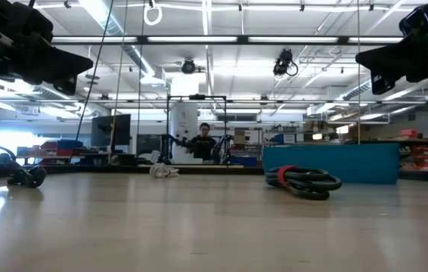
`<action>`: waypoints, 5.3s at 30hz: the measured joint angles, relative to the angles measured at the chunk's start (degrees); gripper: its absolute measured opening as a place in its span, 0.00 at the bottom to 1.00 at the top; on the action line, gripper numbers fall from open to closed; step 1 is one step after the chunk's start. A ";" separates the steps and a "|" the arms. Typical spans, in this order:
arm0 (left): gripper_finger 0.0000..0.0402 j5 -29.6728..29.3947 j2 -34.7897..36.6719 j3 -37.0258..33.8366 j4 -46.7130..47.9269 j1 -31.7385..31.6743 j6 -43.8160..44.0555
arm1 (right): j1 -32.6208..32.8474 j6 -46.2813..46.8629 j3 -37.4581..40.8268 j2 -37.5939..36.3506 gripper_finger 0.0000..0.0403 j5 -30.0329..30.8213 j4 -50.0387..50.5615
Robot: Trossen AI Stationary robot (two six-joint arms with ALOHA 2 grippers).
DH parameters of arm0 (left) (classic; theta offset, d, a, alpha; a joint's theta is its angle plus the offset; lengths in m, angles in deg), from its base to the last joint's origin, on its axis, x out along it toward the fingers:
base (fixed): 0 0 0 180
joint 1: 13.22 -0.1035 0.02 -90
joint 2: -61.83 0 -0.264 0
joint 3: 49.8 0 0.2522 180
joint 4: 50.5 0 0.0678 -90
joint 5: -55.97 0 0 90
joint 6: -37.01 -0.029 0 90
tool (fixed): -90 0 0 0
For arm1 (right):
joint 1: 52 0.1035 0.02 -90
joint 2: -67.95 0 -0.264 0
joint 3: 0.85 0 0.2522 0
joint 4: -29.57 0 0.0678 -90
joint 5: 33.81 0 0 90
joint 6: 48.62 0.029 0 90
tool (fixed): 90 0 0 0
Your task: Pick and place USB-C Cables
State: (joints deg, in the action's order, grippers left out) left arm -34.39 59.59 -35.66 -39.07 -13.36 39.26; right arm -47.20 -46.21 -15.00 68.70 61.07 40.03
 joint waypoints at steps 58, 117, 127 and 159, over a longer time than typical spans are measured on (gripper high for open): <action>0.06 0.00 0.02 -0.01 -4.12 -0.02 7.55 | 0.01 -0.02 0.01 -0.01 0.03 0.00 -0.09; 0.54 -20.52 -43.27 30.88 -4.80 -0.07 -28.58 | 2.55 24.86 -66.29 74.98 0.31 -11.17 61.02; 0.53 -20.49 -43.08 30.88 -4.23 -0.07 -26.87 | 13.91 26.52 -66.29 86.00 0.32 -35.05 65.18; 0.53 -20.39 -43.08 30.88 -1.98 0.02 -19.31 | 39.47 30.40 -66.27 102.29 0.52 -24.83 59.23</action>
State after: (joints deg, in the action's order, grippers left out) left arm -54.78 16.51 -4.77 -41.05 -13.34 19.95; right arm -7.73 -15.82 -81.27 170.99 36.24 99.26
